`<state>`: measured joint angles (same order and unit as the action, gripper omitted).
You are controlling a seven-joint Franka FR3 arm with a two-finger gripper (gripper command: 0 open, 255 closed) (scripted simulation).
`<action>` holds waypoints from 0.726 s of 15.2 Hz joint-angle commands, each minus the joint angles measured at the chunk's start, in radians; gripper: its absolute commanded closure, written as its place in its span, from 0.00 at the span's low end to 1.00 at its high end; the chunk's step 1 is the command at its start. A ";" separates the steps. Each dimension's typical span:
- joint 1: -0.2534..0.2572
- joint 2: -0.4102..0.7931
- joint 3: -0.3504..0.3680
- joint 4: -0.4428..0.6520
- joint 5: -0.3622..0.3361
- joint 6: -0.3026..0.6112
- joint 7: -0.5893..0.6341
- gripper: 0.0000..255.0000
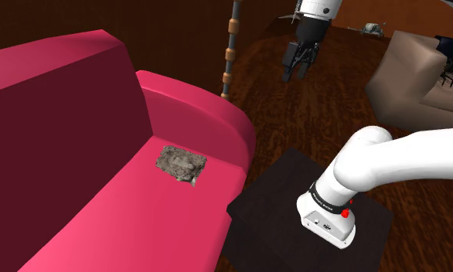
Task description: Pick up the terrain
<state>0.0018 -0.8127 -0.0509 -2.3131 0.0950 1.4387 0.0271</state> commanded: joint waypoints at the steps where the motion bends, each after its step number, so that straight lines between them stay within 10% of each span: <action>1: 0.000 0.000 0.000 0.000 0.000 0.000 0.000 0.00; 11: 0.063 0.173 0.328 -0.030 -0.064 0.226 0.191 0.00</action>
<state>0.0603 -0.6601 0.2435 -2.3391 0.0425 1.6405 0.1955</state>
